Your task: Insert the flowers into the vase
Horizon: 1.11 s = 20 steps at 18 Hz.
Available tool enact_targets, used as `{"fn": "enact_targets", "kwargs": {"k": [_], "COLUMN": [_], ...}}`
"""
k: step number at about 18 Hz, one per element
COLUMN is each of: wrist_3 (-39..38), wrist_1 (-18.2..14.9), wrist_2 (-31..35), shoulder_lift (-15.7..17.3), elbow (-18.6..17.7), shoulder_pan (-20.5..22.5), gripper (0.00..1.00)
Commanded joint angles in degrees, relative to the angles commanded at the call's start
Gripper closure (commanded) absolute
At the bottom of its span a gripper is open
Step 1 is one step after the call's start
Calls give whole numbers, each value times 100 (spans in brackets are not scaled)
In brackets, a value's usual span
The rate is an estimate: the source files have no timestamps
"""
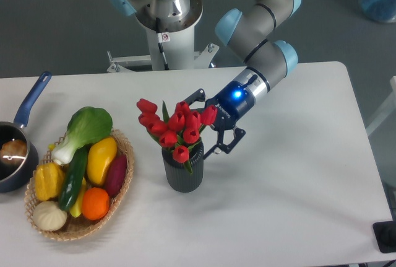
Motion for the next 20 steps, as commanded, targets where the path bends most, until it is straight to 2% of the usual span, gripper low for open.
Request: {"fn": "enact_targets", "kwargs": {"k": [3, 13, 20], "wrist_3": [-9, 0, 0], "wrist_1": [0, -9, -9], "wrist_2": [79, 421, 466], "shoulder_lift": [17, 0, 17], "elbow": [-132, -97, -97], "shoulder_pan": [44, 246, 668], "gripper": [1, 0, 0]}}
